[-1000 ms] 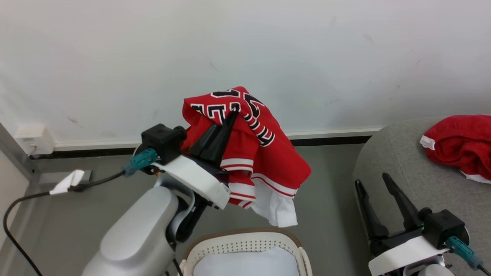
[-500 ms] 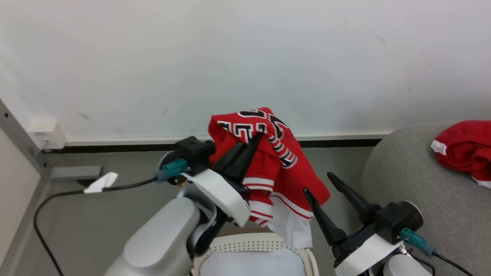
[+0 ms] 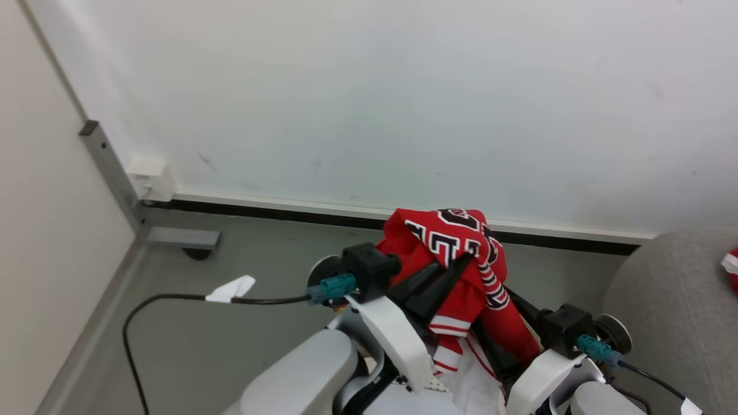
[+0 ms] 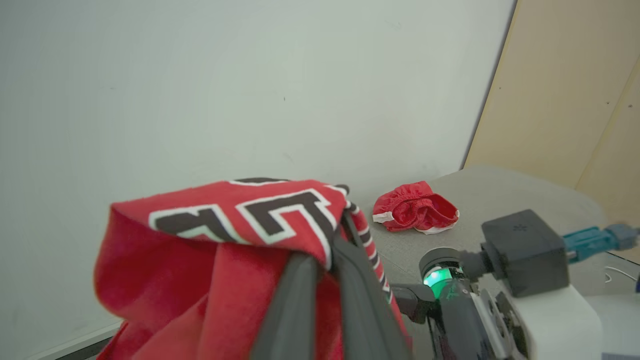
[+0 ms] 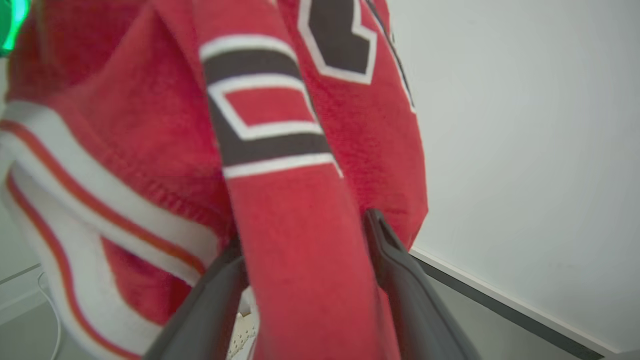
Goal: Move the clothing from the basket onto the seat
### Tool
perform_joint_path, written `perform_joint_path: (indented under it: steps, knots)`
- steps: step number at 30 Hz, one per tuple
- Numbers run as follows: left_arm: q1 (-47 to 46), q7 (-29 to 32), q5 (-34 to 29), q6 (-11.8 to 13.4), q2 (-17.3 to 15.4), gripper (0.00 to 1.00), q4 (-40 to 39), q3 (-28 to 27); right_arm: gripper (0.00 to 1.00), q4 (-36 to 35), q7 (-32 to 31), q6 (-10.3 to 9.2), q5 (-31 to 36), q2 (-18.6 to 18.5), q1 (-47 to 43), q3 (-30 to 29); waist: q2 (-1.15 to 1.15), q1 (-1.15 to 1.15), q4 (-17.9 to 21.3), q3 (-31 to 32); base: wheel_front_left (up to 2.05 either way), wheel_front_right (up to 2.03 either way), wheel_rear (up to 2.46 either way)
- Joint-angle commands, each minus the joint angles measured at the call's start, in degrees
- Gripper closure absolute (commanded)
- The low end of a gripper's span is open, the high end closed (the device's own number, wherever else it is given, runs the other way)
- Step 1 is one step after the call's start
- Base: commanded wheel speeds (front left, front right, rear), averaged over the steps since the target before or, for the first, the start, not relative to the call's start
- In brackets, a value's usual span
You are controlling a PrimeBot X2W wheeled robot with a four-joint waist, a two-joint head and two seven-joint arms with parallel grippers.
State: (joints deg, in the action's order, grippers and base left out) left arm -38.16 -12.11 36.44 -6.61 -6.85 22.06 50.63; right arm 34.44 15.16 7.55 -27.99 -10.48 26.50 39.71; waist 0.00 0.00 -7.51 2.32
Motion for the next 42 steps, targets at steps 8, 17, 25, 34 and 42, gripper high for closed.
perform_joint_path:
  steps: [8,17,25,34,42]
  knots:
    - [0.87,1.0,1.3,-0.65,-0.03,1.0,-0.95,3.15,1.0,2.09,-0.05,-0.13,-1.1,1.07,0.81,0.23,0.0,0.0,-4.83,1.12,0.0,0.0,0.0]
    - [0.86,0.42,2.34,-0.51,-0.8,1.0,0.12,3.06,1.0,-0.21,-0.02,-0.13,-2.88,1.46,-0.38,-2.65,0.0,0.0,-4.61,0.56,0.0,0.0,0.0]
    - [1.64,-0.1,2.68,0.11,-0.94,0.0,1.43,3.07,1.0,-3.89,-0.02,-0.13,-5.36,1.07,-2.3,-8.35,0.0,0.0,-1.24,-0.27,0.0,0.0,0.0]
    - [3.1,-1.09,2.34,-0.21,-0.2,0.0,2.11,4.85,1.0,-8.07,-0.02,-0.13,-8.47,0.0,-2.78,-15.61,0.0,0.0,7.39,-1.99,0.0,0.0,0.0]
    - [2.48,-2.49,0.03,0.47,-0.67,0.0,1.81,4.77,1.0,-11.54,-0.01,-0.13,-7.9,-2.39,-3.38,-21.46,0.0,0.0,17.3,-4.13,0.0,0.0,0.0]
